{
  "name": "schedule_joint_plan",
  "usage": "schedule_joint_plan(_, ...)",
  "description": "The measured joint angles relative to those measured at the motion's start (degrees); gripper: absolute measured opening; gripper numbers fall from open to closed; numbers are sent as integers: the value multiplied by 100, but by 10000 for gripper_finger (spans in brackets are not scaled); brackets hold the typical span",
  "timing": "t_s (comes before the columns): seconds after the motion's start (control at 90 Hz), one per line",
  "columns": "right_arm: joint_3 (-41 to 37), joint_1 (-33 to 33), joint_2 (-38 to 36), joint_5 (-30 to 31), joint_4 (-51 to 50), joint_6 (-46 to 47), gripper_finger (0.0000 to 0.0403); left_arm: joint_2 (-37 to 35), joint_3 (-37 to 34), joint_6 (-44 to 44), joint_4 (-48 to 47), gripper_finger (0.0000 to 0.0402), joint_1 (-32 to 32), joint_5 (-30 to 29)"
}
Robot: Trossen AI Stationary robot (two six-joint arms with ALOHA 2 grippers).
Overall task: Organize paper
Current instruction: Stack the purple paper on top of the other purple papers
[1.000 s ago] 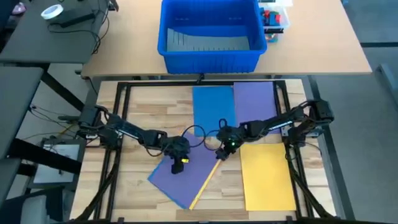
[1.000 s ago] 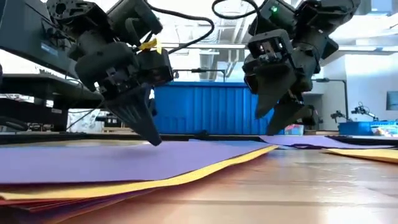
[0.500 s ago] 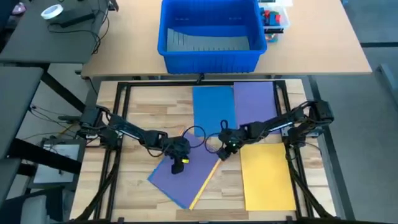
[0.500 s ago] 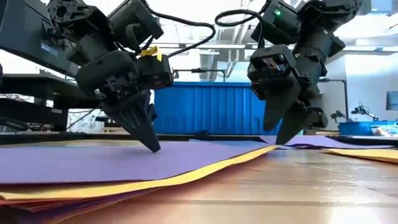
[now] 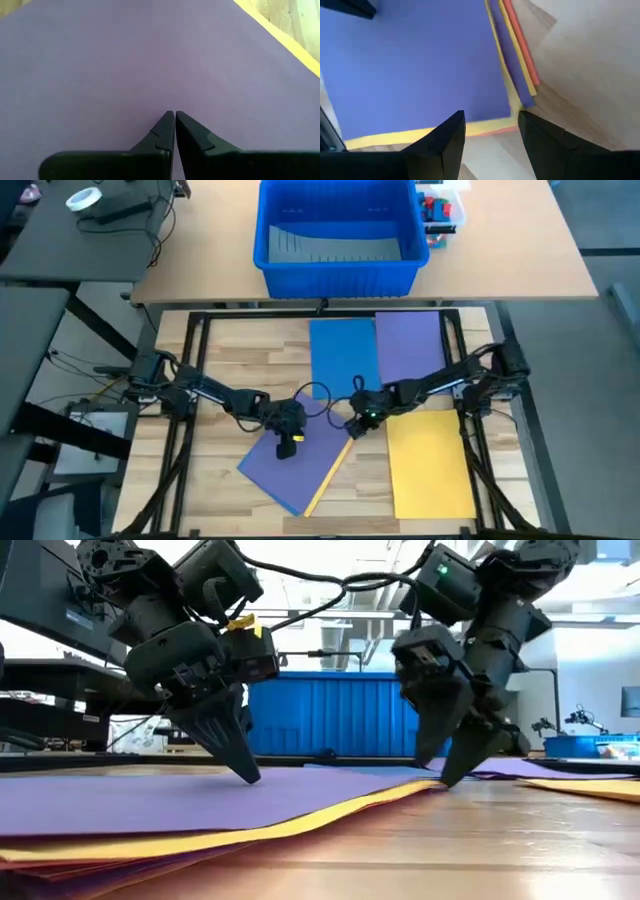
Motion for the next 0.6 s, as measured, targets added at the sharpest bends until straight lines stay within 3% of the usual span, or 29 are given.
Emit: schedule_joint_plan(0.6, 0, -35, 165, -39, 902, 84, 175, 0, 0, 155, 44, 0, 0, -9)
